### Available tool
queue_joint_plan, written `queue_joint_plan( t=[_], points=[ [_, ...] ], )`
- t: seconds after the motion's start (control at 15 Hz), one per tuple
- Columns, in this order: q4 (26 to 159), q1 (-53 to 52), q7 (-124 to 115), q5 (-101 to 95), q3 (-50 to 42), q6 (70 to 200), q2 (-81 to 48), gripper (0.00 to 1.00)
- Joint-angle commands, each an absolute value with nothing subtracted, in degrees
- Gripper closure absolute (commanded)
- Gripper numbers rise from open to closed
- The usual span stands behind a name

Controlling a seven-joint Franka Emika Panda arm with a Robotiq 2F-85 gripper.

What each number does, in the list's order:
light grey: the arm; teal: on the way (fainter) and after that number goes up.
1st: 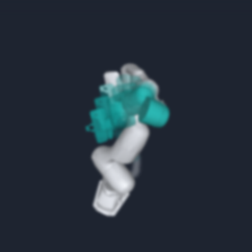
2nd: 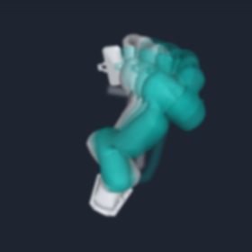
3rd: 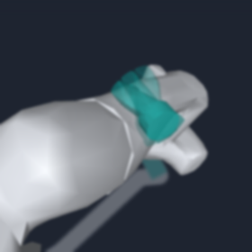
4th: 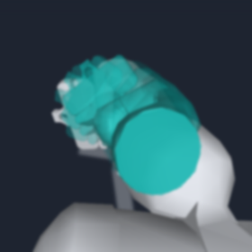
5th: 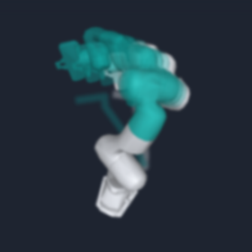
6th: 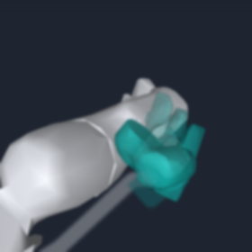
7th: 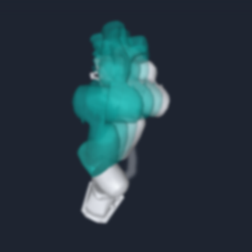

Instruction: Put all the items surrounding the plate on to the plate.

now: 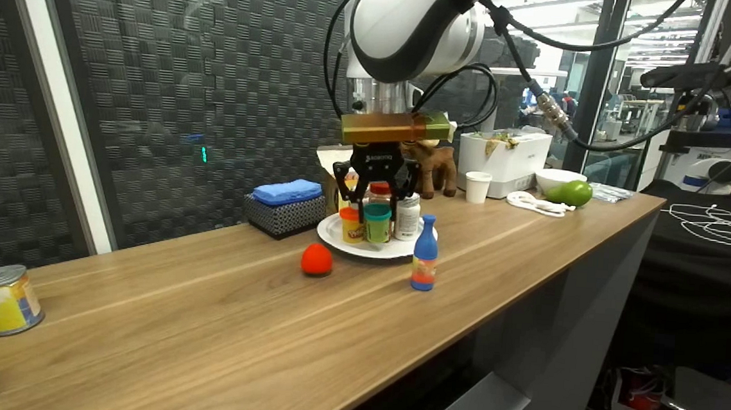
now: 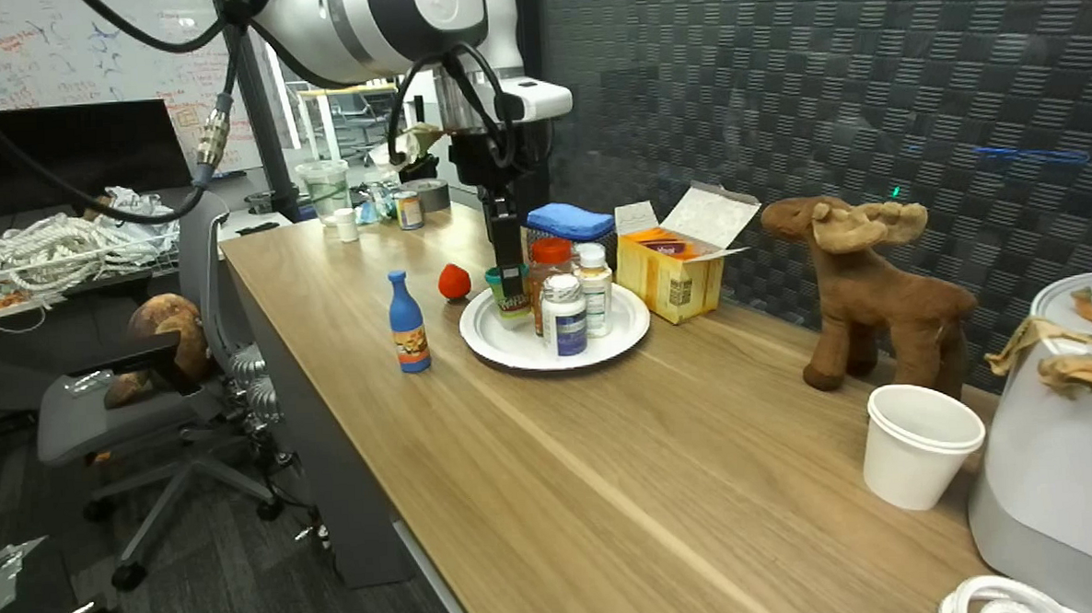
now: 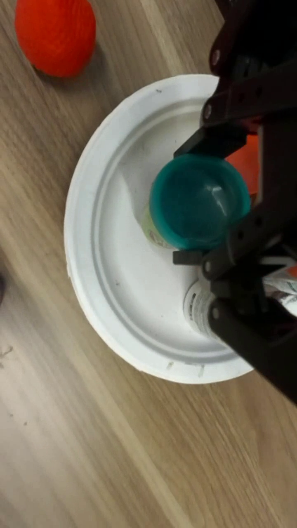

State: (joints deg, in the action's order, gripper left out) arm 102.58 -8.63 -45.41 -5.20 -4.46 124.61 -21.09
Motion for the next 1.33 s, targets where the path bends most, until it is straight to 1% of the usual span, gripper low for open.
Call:
queue_joint_plan(
  t=[0.0,0.53,0.6,0.8,0.87,1.27],
  points=[
    [108.63,-7.85,-47.24,-5.53,-4.38,128.1,-16.67,0.72],
    [113.86,-6.92,-46.54,-4.56,-3.78,131.61,-14.91,0.72],
    [114.16,-7.01,-46.66,-4.7,-3.79,131.98,-14.88,0.28],
    [114.34,-7.57,-47.99,-6.16,-4.05,131.2,-14.03,0.07],
    [113.92,-8.24,-49.82,-7.88,-4.44,129.89,-13.5,0.01],
    [108.78,-9.7,-56.01,-9.38,-1.73,120.79,-11.17,0.0]
  ],
)
